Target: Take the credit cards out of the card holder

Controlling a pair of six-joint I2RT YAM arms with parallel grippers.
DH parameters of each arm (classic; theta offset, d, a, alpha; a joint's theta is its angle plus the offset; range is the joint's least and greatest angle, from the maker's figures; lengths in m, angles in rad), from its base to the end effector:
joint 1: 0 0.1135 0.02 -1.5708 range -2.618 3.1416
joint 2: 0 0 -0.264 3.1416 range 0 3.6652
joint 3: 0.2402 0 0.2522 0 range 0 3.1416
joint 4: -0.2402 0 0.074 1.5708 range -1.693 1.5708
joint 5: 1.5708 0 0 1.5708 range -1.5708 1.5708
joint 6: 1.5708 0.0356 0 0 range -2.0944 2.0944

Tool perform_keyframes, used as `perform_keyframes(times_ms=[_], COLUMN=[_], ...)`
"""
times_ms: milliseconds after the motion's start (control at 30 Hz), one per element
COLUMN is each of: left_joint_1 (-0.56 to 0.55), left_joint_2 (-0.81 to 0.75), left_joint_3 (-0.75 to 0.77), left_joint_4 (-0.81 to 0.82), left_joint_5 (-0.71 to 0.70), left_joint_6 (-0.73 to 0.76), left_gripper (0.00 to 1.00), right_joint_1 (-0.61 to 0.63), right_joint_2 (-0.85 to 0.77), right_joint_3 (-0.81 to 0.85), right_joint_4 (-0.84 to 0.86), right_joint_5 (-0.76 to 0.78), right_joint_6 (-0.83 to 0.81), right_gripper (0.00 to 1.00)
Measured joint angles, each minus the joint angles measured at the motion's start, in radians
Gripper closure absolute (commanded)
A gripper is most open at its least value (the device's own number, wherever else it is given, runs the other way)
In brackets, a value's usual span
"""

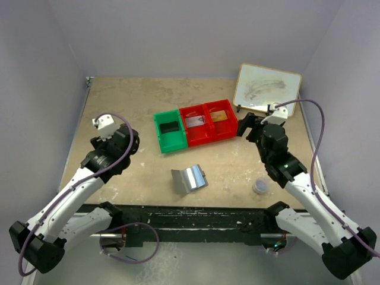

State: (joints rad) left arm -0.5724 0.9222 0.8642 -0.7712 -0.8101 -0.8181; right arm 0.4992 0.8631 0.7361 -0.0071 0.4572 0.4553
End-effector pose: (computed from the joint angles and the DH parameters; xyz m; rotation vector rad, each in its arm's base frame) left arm 0.1612 -0.0732 0.2969 -0.5989 2.0217 0.1668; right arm 0.1866 0.0838 0.3284 0.3025 1.6745 0.3249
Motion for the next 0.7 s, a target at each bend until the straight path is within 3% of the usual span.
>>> perform_keyframes(times_ms=[67, 333, 700], left_joint_1=[0.034, 0.04, 0.04], left_joint_2=[-0.016, -0.032, -0.11], left_joint_3=[0.033, 0.172, 0.297], left_joint_4=[-0.014, -0.134, -0.172], left_joint_5=[-0.055, -0.245, -0.261], left_joint_6=[0.012, -0.027, -0.016], left_gripper=[0.22, 0.22, 0.22], right_joint_1=[-0.028, -0.034, -0.034], right_joint_2=[-0.015, -0.066, -0.133], right_joint_3=[0.027, 0.267, 0.34], right_joint_4=[-0.014, -0.131, -0.205], right_joint_5=[-0.015, -0.047, -0.029], right_joint_6=[-0.049, -0.178, -0.25], right_gripper=[0.01, 0.0, 0.0])
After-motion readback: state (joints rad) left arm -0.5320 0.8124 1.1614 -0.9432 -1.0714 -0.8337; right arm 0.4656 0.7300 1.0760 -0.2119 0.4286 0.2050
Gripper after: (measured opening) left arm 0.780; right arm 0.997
